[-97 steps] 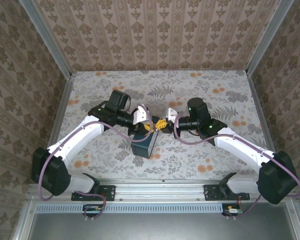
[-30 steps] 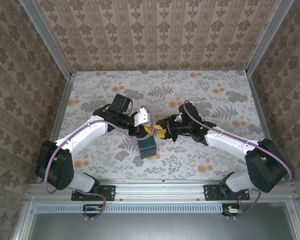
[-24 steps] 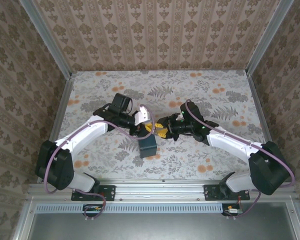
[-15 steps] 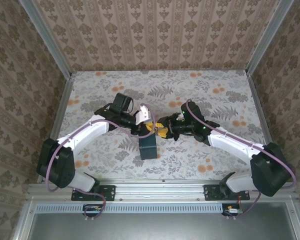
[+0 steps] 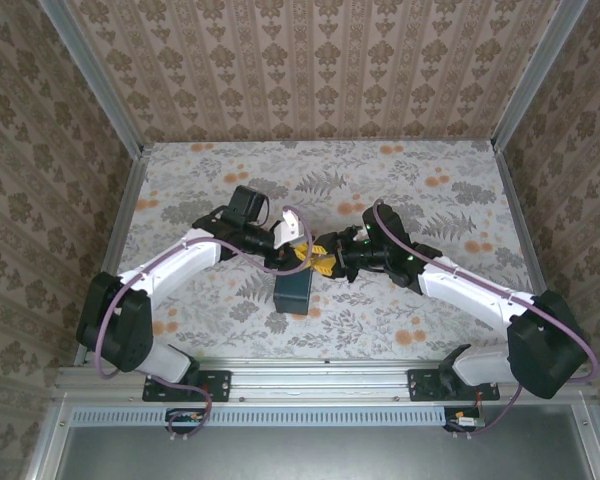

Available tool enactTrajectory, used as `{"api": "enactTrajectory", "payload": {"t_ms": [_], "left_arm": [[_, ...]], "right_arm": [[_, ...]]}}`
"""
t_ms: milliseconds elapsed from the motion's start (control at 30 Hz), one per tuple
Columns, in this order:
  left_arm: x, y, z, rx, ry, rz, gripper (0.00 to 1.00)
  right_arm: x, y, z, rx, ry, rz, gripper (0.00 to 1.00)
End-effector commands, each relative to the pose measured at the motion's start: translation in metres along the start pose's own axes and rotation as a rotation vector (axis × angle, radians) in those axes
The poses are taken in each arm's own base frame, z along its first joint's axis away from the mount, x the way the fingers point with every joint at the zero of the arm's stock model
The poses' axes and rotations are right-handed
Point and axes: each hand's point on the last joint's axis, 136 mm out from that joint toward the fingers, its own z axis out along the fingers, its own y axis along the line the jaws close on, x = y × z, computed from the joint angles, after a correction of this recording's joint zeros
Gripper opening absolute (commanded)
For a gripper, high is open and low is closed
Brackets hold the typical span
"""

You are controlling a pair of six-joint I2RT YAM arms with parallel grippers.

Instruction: Unlock the padlock with the key

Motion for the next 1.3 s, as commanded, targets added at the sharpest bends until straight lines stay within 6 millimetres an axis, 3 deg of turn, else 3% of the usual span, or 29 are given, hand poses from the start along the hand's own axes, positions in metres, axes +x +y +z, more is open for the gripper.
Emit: {"api": "enactTrajectory", "payload": {"t_ms": [0, 333, 600, 1267], "left_arm": [[-0.024, -0.003, 0.0, 0.028, -0.055, 0.05, 0.0], [-0.02, -0.002, 0.002, 0.017, -0.038, 0.048, 0.0], [-0.012, -0.001, 0.008, 0.025, -0.011, 0.037, 0.0], [0.001, 0.004, 0.011, 0.008, 0.029, 0.019, 0.0]], "right_arm": [[0.01, 0.017, 0.005, -0.063, 0.037, 0.05, 0.39], [0.009, 0.02, 0.002, -0.115, 0.026, 0.088, 0.39], [0.009, 0.035, -0.005, -0.187, 0.007, 0.086, 0.4], [0.003, 0.035, -0.012, -0.287, -0.023, 0.122, 0.41]]}}
